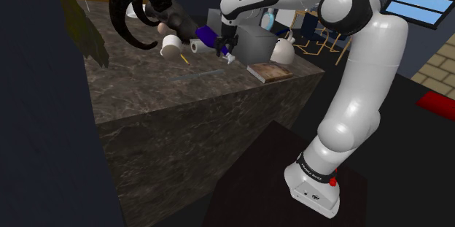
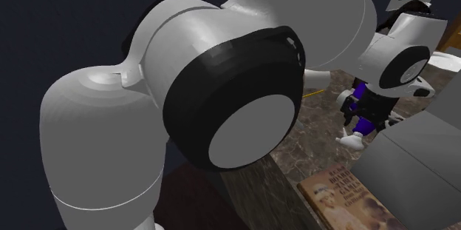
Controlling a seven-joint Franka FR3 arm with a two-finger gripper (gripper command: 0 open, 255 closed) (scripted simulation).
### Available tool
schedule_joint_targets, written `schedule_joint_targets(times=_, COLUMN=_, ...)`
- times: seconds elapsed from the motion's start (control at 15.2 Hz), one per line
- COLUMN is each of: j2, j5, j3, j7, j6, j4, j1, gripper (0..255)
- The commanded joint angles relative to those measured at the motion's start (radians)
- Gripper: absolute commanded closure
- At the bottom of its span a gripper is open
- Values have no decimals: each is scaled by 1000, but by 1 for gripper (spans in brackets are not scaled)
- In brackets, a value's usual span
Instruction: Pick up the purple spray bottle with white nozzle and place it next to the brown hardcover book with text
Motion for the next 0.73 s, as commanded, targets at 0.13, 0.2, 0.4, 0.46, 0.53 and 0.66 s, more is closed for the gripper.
schedule_joint_targets(times=0.13, j2=-3, j5=-4, j3=-6, j7=3, j6=4, j4=-3, j1=-5, gripper=0)
schedule_joint_targets(times=0.2, j2=-14, j5=-3, j3=-5, j7=2, j6=-25, j4=15, j1=-4, gripper=0)
schedule_joint_targets(times=0.4, j2=-38, j5=-1, j3=-2, j7=0, j6=-110, j4=76, j1=-2, gripper=0)
schedule_joint_targets(times=0.46, j2=-38, j5=-1, j3=-2, j7=0, j6=-110, j4=76, j1=-3, gripper=0)
schedule_joint_targets(times=0.53, j2=-38, j5=-1, j3=-2, j7=0, j6=-110, j4=76, j1=-3, gripper=0)
schedule_joint_targets(times=0.66, j2=-38, j5=-1, j3=-2, j7=0, j6=-110, j4=76, j1=-3, gripper=0)
